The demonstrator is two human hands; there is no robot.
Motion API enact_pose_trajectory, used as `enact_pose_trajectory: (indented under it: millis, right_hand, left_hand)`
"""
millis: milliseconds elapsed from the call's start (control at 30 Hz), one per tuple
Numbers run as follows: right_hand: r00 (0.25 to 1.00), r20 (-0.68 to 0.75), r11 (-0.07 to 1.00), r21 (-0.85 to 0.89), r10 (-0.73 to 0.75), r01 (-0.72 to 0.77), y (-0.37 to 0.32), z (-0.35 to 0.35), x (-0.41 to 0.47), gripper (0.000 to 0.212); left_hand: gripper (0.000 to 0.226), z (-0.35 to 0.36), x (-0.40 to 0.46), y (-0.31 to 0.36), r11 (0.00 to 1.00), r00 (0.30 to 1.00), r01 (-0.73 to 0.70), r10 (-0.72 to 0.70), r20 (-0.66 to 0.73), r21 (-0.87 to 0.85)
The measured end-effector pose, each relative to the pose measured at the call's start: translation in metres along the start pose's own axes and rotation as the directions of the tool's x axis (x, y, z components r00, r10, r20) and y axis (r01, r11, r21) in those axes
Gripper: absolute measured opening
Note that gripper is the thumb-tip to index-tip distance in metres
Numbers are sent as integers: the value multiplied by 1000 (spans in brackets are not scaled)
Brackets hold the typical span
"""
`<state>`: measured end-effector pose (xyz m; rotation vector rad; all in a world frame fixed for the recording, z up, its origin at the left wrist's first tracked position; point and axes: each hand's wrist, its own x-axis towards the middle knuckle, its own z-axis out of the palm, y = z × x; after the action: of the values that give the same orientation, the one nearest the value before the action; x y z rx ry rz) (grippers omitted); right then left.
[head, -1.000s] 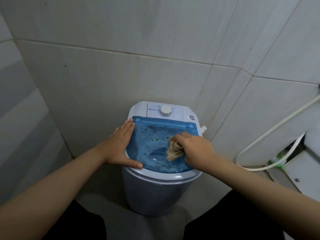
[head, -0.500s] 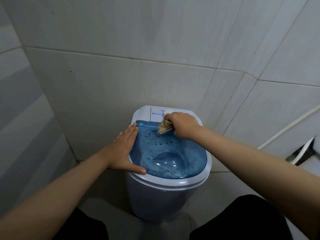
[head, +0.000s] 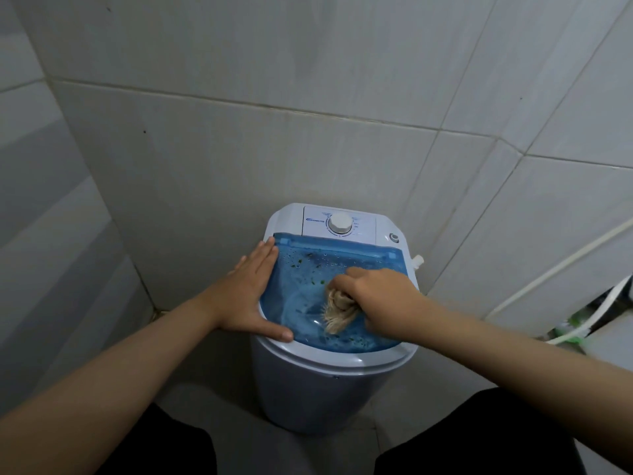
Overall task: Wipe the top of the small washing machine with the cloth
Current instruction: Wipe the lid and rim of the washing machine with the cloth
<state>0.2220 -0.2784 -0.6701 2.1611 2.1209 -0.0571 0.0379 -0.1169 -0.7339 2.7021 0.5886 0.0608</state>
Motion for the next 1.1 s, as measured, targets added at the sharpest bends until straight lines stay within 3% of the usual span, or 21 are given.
enact_pose_trajectory:
  millis: [67, 167, 367, 567, 733, 867, 967, 1100]
  right_hand:
    - [999, 46, 998, 67, 12, -16, 3, -15, 4, 48]
    - [996, -53, 990, 125, 69, -62, 10, -29, 30, 45]
    - [990, -113, 995, 55, 86, -80, 12, -14, 97, 46]
    - [984, -162, 997, -24, 73, -78, 2, 3, 85, 48]
    - [990, -134, 999, -4, -50, 50, -12, 11, 37, 47]
    - [993, 14, 993, 4, -117, 117, -15, -7, 15, 49]
    - [999, -20, 992, 120, -48, 50, -7, -24, 28, 51]
    - [991, -124, 993, 117, 46, -31, 2, -28, 80, 50]
  left_hand:
    - [145, 0, 0, 0, 1000, 1000, 1, -1, 1, -2]
    - [144, 0, -1, 1, 1000, 1000, 0, 0, 5, -7]
    - [142, 0, -1, 3, 1000, 1000, 5, -5, -3, -13]
    - [143, -1, 0, -2, 1000, 1000, -4, 4, -4, -1]
    - [144, 1, 1, -2, 1000, 1000, -2, 2, -3, 0]
    - [144, 1, 1, 0, 1000, 1000, 8, -8, -1, 0]
    - [143, -1, 0, 1, 1000, 1000, 2, -2, -3, 1]
    - [141, -1, -2, 3, 1000, 1000, 10, -10, -10, -9]
